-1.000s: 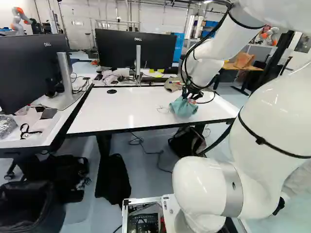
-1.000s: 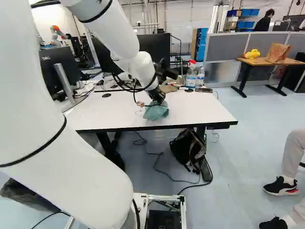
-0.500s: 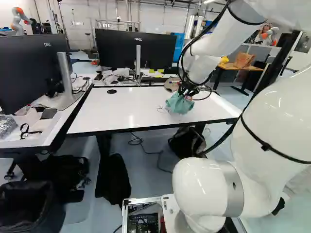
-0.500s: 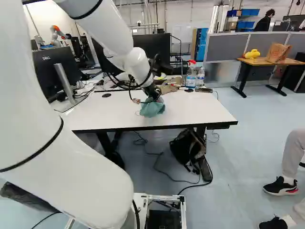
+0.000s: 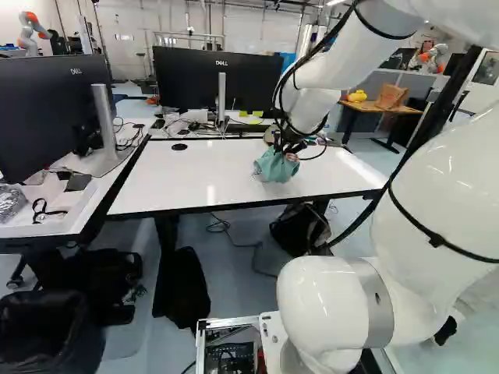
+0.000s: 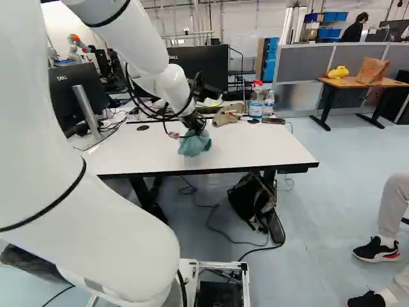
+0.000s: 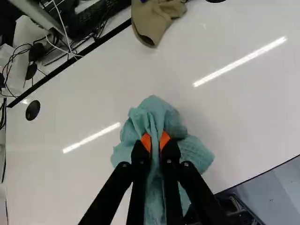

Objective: Clean the table with the green towel

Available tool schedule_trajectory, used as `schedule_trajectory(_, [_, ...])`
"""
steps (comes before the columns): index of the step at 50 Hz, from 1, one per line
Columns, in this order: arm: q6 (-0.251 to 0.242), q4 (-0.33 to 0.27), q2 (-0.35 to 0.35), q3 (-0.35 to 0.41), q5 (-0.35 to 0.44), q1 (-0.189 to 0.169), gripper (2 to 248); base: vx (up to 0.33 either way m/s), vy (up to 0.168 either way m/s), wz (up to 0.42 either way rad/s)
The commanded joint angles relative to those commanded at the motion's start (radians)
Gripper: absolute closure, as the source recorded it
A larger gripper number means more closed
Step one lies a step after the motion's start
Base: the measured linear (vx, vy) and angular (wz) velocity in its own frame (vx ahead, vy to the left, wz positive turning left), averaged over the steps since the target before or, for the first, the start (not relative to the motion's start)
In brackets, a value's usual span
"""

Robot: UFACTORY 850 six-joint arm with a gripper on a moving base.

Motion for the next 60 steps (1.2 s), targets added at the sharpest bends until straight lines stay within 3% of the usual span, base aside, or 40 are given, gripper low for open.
schedule_trajectory(30, [0.000,0.000,-0.020,0.003,0.000,0.108,209,0.000,0.000,0.000])
schedule_trajectory(60, [0.000,0.000,-0.115,-0.010,0.000,0.113,209,0.000,0.000,0.000])
